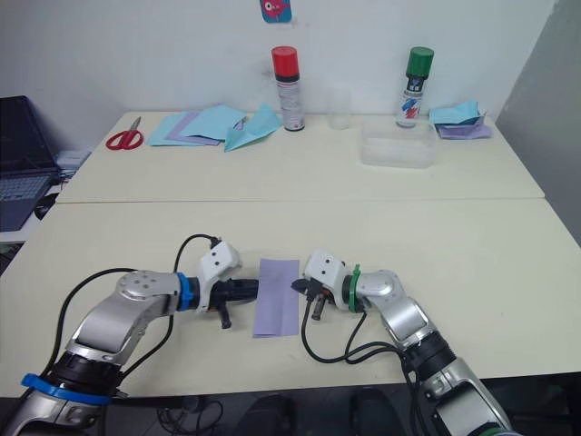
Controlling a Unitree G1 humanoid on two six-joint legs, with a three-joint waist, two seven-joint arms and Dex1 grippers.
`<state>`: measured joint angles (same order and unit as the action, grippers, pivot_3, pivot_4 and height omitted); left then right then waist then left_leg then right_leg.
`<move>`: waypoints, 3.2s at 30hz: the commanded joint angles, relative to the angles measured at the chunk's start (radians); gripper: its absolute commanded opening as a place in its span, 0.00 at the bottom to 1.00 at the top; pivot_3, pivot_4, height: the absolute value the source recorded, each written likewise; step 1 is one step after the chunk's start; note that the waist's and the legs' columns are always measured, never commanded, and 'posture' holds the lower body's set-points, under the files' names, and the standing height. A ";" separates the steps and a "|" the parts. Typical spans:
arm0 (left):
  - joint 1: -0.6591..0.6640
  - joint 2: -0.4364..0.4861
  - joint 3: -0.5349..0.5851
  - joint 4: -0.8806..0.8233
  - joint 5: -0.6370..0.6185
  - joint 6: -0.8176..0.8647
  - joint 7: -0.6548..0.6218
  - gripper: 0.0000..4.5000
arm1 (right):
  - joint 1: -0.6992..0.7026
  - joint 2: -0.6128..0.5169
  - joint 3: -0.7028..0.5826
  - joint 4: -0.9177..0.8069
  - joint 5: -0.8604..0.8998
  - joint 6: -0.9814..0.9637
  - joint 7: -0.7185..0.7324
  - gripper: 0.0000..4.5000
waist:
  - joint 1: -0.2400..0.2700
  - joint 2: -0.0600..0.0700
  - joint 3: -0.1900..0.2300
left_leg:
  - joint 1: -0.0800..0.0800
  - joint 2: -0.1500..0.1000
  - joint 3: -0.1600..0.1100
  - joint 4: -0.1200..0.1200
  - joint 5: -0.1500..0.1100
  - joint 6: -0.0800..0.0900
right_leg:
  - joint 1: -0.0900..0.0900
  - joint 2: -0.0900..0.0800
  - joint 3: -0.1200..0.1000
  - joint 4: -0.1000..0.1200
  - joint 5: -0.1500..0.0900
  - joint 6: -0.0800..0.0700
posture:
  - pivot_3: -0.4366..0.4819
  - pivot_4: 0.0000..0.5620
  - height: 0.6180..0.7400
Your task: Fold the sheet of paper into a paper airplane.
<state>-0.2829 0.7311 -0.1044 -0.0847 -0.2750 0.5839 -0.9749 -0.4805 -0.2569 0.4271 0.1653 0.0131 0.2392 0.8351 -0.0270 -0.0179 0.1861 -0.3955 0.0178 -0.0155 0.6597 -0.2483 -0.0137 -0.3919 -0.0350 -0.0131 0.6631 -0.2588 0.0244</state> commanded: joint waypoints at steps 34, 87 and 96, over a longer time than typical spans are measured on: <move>0.085 -0.077 -0.032 -0.076 -0.009 0.006 0.158 0.00 | 0.023 -0.013 0.015 -0.004 -0.047 0.002 -0.002 0.01 | 0.000 0.000 0.000 | 0.001 0.000 0.000 0.000 0.000 0.000 | -0.001 -0.001 0.001 0.001 0.001 -0.001 | 0.48 0.27 1.00; 0.065 -0.108 -0.105 0.040 0.067 -0.094 0.117 0.00 | 0.003 -0.030 0.052 -0.074 -0.069 0.120 0.133 0.01 | 0.009 0.003 -0.003 | 0.004 -0.002 0.000 0.000 0.000 0.000 | 0.003 -0.004 0.001 0.000 0.001 -0.001 | 0.48 0.27 1.00; 0.059 -0.117 -0.129 0.069 0.079 -0.120 0.119 0.00 | 0.095 -0.074 0.094 -0.199 -0.053 0.207 0.165 0.01 | 0.013 0.006 -0.007 | 0.006 -0.002 -0.001 0.000 0.000 0.000 | 0.002 -0.005 0.000 -0.002 -0.003 -0.007 | 0.48 0.27 1.00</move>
<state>-0.2397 0.6165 -0.1931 -0.0690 -0.2456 0.4460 -0.8663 -0.4139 -0.3137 0.4670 -0.0314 -0.0480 0.4063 0.9652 -0.0144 -0.0122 0.1790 -0.3886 0.0156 -0.0165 0.6594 -0.2485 -0.0139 -0.3896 -0.0399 -0.0132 0.6611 -0.2618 0.0174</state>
